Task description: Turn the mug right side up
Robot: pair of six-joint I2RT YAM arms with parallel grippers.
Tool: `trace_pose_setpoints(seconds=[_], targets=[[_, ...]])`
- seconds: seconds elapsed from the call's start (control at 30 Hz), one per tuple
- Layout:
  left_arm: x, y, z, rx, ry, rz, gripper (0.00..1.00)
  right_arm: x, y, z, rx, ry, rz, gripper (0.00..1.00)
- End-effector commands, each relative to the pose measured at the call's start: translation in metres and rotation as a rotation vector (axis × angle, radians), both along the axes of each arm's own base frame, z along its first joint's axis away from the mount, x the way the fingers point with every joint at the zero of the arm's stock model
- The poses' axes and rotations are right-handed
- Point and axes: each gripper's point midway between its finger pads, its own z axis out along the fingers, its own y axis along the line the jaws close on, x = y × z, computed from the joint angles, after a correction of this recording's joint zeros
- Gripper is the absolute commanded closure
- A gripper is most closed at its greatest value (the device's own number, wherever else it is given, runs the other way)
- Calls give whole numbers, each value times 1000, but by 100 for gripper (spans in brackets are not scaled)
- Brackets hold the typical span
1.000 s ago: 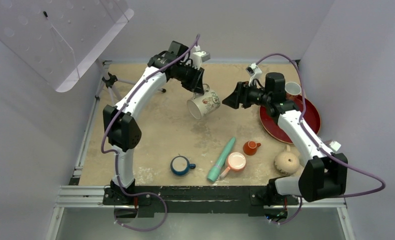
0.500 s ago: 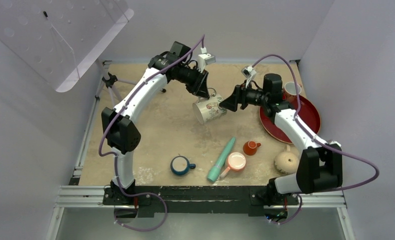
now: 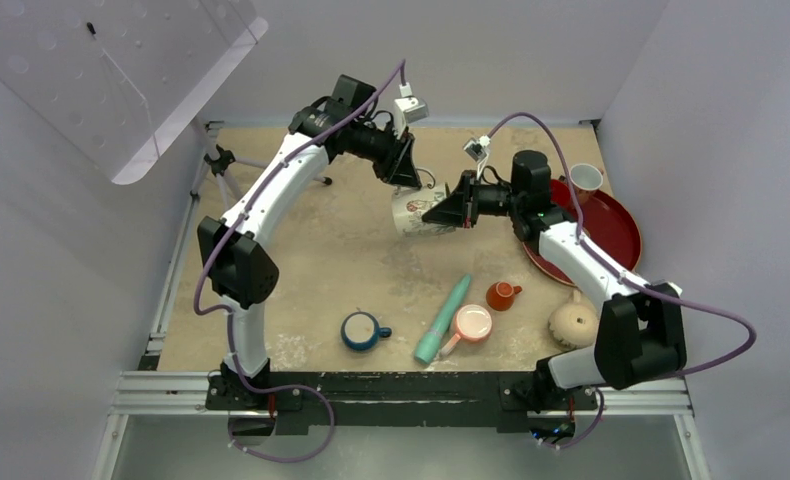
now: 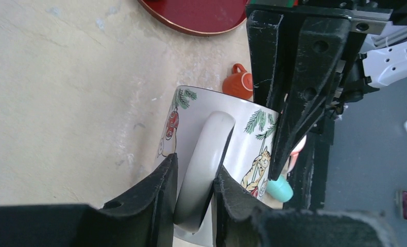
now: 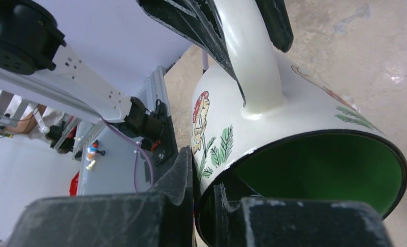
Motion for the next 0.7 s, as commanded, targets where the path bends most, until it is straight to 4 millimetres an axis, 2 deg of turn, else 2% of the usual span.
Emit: trace_pose_setpoints(seconds=[0.0,0.07,0.1,0.13,0.33,0.43,0.53,0.67], targets=[[1,1,48,-44,-76,91,51,21,-4,10,-171,-192,-137,100],[1,8,42,-5,-99,104,24,31,-18,1,-267,-175,-221,100],[2,12,39,16,-116,110,16,34,-24,-1,-310,-174,-255,100],[3,16,36,34,-131,114,13,35,-31,-3,-348,-170,-285,100],[13,46,26,149,-212,195,8,46,-82,-1,-605,-185,-489,100],[21,65,18,244,-245,260,8,54,-121,-9,-816,-187,-589,100],[21,80,10,309,-260,300,7,51,-154,-23,-1021,-180,-616,100],[14,89,-2,343,-261,307,7,49,-194,-30,-1214,-216,-681,100]])
